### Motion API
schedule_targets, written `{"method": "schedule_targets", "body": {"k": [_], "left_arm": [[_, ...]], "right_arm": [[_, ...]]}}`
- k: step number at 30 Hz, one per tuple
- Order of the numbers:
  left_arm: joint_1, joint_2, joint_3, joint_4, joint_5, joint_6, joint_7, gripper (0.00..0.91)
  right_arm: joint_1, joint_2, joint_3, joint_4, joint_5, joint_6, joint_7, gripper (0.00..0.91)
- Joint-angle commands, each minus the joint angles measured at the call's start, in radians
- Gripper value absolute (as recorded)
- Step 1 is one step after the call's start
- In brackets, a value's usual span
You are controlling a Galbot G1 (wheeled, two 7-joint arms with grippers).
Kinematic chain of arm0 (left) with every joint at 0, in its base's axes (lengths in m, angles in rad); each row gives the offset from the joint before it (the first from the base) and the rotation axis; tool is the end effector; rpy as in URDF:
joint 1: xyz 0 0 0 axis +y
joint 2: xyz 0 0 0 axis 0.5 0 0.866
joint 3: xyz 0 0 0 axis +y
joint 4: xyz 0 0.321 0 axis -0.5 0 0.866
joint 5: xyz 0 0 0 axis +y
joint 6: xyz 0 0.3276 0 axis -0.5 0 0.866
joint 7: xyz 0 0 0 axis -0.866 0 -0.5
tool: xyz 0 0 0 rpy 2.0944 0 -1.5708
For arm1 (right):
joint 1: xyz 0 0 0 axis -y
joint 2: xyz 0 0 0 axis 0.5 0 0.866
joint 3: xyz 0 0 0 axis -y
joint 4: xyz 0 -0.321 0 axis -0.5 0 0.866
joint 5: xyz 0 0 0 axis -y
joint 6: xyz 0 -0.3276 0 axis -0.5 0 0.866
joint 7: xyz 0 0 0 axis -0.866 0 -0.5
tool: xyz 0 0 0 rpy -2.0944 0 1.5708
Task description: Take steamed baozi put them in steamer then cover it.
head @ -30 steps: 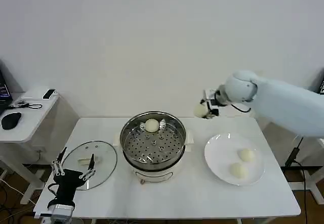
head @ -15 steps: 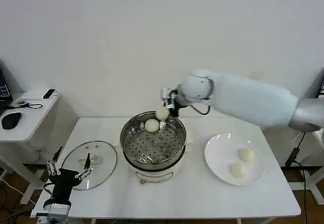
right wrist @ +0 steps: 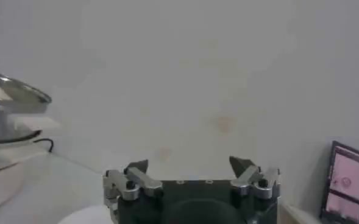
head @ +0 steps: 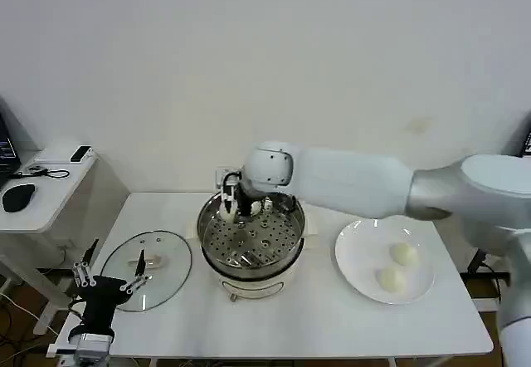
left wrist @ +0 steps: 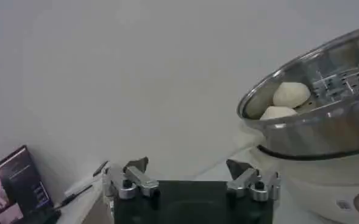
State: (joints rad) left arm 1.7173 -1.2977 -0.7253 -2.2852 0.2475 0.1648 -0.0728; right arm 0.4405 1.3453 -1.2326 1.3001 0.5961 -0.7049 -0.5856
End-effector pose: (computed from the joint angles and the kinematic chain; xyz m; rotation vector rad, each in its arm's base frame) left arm 0.1347 0.0764 -0.2204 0.1643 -2.9416 -0.8901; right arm 0.4612 0.2110 -0.0968 1.3888 -1.6569 1.4199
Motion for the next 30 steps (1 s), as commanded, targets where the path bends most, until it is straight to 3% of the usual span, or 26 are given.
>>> {"method": "schedule_targets", "body": {"k": [1,16,17,18,26,30], "left_arm": [[0.001,0.0,-0.001,0.0,0.0,-0.001,0.0,0.907],[0.002,0.0,0.005,-0.001,-0.004,-0.002,-0.001,0.907],[0.003,0.0,0.005,-0.001,-0.004,-0.002,-0.001,0.907],[0.003,0.0,0.005,-0.001,-0.004,-0.002,-0.001,0.907],[0.005,-0.002,0.01,-0.005,-0.002,-0.001,0.0,0.907],[0.003,-0.003,0.017,-0.011,-0.001,0.002,0.001,0.907]], "right_arm": [[-0.038,0.067,-0.004,-0.046,0.023,-0.021,0.021,0.665],[-0.053,0.08,-0.004,-0.087,-0.022,-0.022,0.006,0.685],[-0.054,0.078,-0.004,-0.087,-0.022,-0.022,0.005,0.766],[-0.055,0.074,-0.003,-0.086,-0.021,-0.022,0.005,0.907],[-0.023,0.032,0.013,-0.054,-0.014,-0.021,-0.002,0.907],[0.046,-0.045,0.012,0.04,-0.004,-0.021,-0.015,0.907]]}}
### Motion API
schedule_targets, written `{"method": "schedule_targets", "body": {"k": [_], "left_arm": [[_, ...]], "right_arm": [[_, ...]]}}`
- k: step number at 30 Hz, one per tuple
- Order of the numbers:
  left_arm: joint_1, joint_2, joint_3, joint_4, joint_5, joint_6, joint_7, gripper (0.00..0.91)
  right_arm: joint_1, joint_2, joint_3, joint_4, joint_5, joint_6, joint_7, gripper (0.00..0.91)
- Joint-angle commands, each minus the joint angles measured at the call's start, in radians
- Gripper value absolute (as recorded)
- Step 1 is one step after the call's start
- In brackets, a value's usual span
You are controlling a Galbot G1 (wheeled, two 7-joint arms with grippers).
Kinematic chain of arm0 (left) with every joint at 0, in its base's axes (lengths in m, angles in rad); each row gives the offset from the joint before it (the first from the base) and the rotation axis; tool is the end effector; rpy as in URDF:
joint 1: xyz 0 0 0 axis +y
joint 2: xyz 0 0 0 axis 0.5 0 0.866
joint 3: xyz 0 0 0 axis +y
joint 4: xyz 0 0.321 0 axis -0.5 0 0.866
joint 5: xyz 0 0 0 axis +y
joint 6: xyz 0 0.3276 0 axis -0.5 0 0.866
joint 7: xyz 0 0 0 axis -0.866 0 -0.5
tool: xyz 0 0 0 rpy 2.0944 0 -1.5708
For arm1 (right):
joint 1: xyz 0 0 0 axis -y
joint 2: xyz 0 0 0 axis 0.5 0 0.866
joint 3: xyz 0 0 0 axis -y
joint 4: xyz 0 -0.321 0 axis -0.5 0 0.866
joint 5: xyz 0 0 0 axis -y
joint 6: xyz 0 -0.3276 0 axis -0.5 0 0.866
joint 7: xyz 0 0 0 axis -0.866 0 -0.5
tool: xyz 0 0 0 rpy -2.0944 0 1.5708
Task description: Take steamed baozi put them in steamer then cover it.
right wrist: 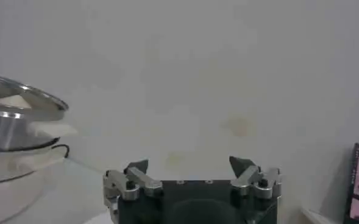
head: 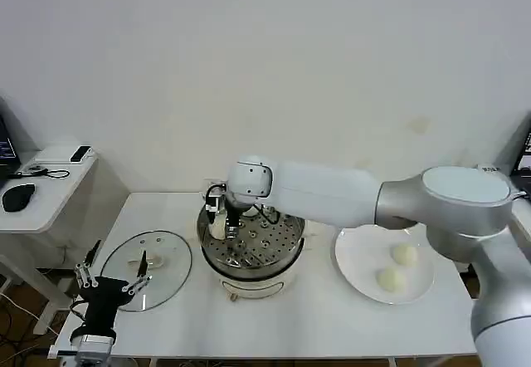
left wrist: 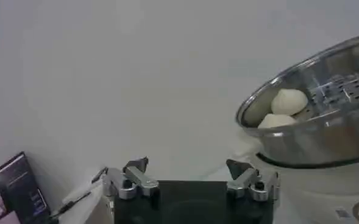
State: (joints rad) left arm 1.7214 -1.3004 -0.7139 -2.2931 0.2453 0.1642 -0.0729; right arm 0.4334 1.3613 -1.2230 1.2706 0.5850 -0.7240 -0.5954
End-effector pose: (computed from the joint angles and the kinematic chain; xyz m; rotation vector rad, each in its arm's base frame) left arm 0.1335 0.0727 -0.2196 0.1497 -2.9501 -0.8748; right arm 0.4660 0.2145 -0.0971 1.3594 -1.6564 1.4122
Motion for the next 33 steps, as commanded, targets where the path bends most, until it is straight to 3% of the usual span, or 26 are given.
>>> {"method": "schedule_targets", "body": {"k": [1,5,9,15,19,25,33], "left_arm": [[-0.002,-0.001,0.008,-0.007,0.002,0.003,0.002,0.907],[-0.005,0.0,0.016,-0.017,0.002,0.007,0.006,0.907],[-0.003,0.0,0.023,-0.02,0.003,0.008,0.005,0.907],[-0.005,0.001,0.038,-0.027,0.013,0.012,0.008,0.907],[-0.007,0.001,0.055,-0.025,0.022,0.014,0.009,0.907],[-0.002,0.003,0.068,-0.016,0.026,0.012,0.008,0.907],[0.003,-0.002,0.083,-0.005,0.044,0.009,0.006,0.907]], "right_arm": [[0.073,-0.086,0.001,0.098,0.007,-0.002,-0.008,0.907],[0.127,-0.196,-0.013,0.186,-0.017,0.01,-0.037,0.907],[0.165,-0.358,-0.016,0.282,-0.073,0.055,-0.1,0.907],[0.179,-0.638,0.0,0.394,-0.237,0.177,-0.213,0.907],[0.142,-0.809,0.018,0.459,-0.331,0.249,-0.259,0.907],[0.069,-0.957,0.025,0.517,-0.466,0.376,-0.299,0.907],[-0.08,-1.087,0.076,0.538,-0.601,0.484,-0.312,0.907]]}}
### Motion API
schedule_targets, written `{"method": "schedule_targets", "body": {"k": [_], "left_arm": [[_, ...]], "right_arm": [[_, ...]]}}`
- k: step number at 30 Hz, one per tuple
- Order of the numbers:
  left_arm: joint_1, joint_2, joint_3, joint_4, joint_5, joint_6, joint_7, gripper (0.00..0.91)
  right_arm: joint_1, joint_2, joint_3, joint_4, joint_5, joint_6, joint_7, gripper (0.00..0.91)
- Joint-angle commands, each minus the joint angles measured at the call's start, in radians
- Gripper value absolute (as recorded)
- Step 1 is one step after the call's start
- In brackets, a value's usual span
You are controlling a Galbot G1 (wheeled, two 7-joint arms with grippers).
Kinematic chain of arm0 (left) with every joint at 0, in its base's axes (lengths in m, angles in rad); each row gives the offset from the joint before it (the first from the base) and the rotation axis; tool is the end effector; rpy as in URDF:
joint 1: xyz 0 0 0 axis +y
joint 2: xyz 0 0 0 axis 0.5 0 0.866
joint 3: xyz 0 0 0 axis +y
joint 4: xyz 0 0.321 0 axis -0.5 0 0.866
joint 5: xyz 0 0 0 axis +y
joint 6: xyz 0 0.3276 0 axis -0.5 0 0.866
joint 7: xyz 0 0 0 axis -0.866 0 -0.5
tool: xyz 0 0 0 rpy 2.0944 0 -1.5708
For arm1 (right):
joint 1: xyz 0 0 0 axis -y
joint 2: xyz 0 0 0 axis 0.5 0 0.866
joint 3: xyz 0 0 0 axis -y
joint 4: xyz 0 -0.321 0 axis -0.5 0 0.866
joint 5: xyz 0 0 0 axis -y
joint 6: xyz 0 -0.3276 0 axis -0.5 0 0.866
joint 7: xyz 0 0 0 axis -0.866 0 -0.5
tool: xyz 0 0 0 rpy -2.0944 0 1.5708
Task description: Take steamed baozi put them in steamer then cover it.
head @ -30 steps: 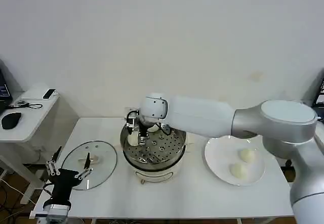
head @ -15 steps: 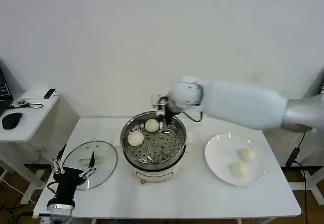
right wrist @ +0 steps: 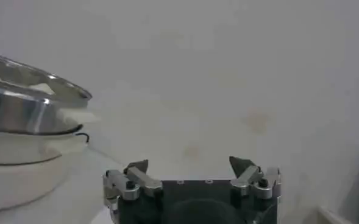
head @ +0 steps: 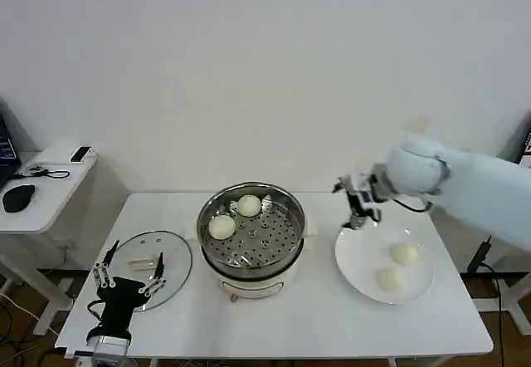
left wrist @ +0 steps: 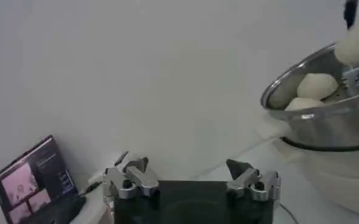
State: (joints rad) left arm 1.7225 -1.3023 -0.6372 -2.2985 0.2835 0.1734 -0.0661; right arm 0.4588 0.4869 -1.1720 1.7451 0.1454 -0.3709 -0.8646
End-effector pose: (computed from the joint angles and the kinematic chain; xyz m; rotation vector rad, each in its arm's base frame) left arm 0.1322 0.0541 -0.2238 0.0545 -2.9484 -0.8616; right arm 0.4031 -0.0837 -0.0664 1.2783 -1.5683 1.6270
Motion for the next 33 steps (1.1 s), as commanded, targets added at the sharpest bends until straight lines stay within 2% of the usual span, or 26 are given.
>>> {"method": "schedule_targets", "body": {"k": [1,5,9,11,14,21,25,33], "left_arm": [[0.003,-0.001,0.006,0.002,0.006,-0.001,-0.001,0.907],[0.009,-0.001,0.006,0.01,0.009,-0.003,-0.003,0.907],[0.011,-0.003,0.006,0.018,0.013,-0.005,-0.003,0.907],[0.011,-0.006,0.007,0.02,0.015,-0.005,-0.003,0.907],[0.017,-0.005,0.007,0.019,0.02,-0.004,-0.001,0.907],[0.025,-0.009,0.002,0.024,0.023,-0.003,-0.002,0.907],[0.027,-0.007,-0.001,0.027,0.022,-0.004,-0.002,0.907],[0.025,-0.009,-0.002,0.035,0.023,-0.004,-0.002,0.907]], "right_arm": [[-0.143,-0.235,0.04,0.065,-0.194,0.16,-0.037,0.907],[-0.299,-0.272,0.173,0.059,-0.254,0.19,-0.03,0.907],[-0.577,-0.255,0.419,0.021,-0.311,0.215,-0.023,0.907],[-0.732,-0.23,0.6,0.004,-0.325,0.214,-0.025,0.907],[-0.842,-0.196,0.704,-0.01,-0.333,0.194,-0.026,0.907],[-0.93,-0.146,0.766,-0.044,-0.371,0.157,-0.045,0.907],[-0.934,-0.135,0.761,-0.051,-0.378,0.149,-0.073,0.907],[-0.904,-0.073,0.721,-0.12,-0.394,0.108,-0.062,0.907]]}}
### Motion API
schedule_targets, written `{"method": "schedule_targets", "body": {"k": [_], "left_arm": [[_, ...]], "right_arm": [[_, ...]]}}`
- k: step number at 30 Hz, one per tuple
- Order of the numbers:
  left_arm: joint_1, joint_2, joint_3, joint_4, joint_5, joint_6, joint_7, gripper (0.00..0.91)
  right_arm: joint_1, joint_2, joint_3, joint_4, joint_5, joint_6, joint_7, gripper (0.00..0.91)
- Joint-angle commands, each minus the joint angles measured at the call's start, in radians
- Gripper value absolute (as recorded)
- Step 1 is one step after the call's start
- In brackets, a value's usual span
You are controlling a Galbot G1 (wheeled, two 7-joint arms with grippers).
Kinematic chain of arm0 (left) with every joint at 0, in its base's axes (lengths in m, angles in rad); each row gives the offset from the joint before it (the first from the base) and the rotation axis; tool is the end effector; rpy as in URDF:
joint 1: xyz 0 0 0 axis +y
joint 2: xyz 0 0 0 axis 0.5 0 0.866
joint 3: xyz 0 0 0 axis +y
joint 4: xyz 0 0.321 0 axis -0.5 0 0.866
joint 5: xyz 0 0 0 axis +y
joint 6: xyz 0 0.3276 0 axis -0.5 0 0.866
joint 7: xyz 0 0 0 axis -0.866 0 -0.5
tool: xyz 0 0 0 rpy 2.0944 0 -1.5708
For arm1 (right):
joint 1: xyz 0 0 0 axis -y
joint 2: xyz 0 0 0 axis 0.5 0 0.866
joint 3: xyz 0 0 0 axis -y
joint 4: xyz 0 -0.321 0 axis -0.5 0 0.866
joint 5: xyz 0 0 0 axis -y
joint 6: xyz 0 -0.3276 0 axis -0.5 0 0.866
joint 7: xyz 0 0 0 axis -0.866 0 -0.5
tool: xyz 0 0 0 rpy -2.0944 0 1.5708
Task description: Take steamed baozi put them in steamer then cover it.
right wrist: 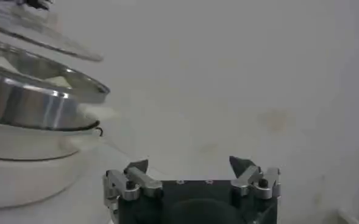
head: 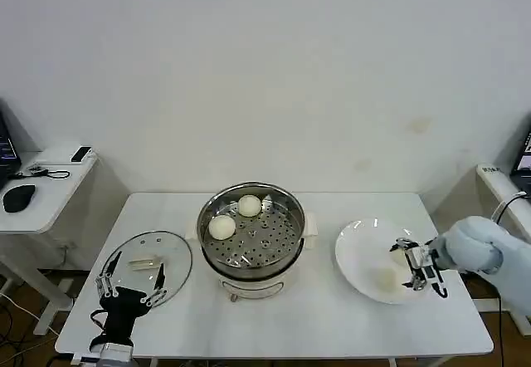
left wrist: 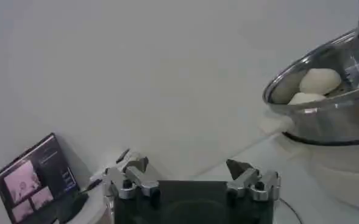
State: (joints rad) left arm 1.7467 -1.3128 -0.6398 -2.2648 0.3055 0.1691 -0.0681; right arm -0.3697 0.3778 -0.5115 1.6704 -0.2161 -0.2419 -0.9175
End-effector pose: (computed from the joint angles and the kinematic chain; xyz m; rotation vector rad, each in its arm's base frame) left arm 0.1268 0.0567 -0.2378 0.0594 -2.8904 -0.8741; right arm 0.3597 -0.1647 -0.1816 1.2007 -1.4444 1.5572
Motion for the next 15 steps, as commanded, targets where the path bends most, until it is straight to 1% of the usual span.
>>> {"method": "schedule_targets", "body": {"k": [1,10,15], "left_arm": [[0.001,0.002,0.0,0.001,0.001,0.0,0.0,0.907],[-0.01,0.003,-0.005,0.015,-0.001,0.001,0.002,0.907],[-0.013,0.004,-0.004,0.021,-0.001,0.001,0.002,0.907]], "right_arm": [[-0.076,0.04,0.059,-0.051,-0.031,-0.03,-0.007,0.907],[-0.063,0.076,0.018,-0.09,-0.01,-0.13,0.016,0.907],[-0.038,0.093,0.003,-0.115,0.042,-0.171,0.012,0.907]]}}
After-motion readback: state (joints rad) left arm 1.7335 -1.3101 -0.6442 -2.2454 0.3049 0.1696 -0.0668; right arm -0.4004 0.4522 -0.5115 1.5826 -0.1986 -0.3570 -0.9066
